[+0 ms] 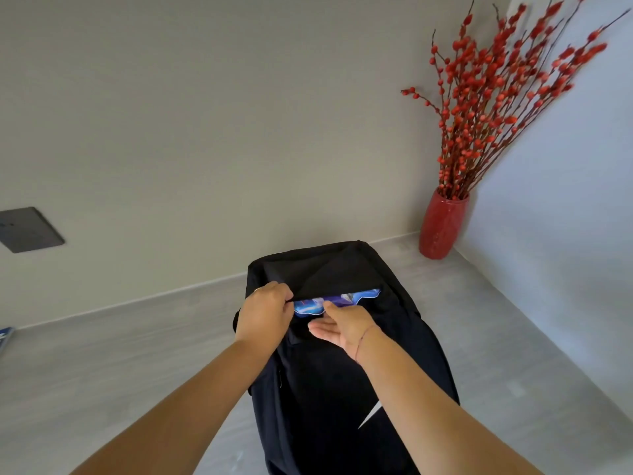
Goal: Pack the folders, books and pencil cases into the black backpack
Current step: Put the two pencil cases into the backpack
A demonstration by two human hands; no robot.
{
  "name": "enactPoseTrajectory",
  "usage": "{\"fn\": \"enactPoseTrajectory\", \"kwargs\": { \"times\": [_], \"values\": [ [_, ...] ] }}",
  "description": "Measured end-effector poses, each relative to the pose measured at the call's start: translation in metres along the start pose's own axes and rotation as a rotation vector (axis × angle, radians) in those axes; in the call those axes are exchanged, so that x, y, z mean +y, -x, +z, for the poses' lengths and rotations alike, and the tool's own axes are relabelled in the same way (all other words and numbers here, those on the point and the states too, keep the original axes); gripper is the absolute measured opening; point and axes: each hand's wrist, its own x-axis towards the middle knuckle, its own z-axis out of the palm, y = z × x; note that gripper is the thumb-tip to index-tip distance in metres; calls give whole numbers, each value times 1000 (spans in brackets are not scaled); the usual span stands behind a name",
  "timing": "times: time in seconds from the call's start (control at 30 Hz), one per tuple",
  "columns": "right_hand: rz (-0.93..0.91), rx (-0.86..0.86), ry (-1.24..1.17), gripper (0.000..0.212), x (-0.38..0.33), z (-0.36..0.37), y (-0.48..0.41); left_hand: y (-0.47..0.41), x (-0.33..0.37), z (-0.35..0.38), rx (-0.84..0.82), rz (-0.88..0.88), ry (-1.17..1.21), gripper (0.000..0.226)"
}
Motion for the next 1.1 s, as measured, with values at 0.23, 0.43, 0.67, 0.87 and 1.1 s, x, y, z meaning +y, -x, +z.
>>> {"fn": "enactPoseTrajectory", "kwargs": {
  "times": [0.23, 0.43, 0.67, 0.87, 1.1],
  "values": [
    [-15, 185, -54, 54, 0, 14, -20, 4, 7, 9, -62, 134, -71, 13],
    [-40, 71, -110, 34, 3, 15, -25, 2, 0, 12, -84, 125, -67, 13],
    [-620, 515, 1317, 17, -22, -73, -6, 14, -13, 22, -35, -268, 182, 32],
    [-700, 463, 1737, 37, -31, -102, -19, 16, -3, 37, -78, -497, 293, 39],
    [-697, 534, 1852, 49, -40, -115, -25, 4, 9, 38, -217, -693, 437, 30]
  ]
}}
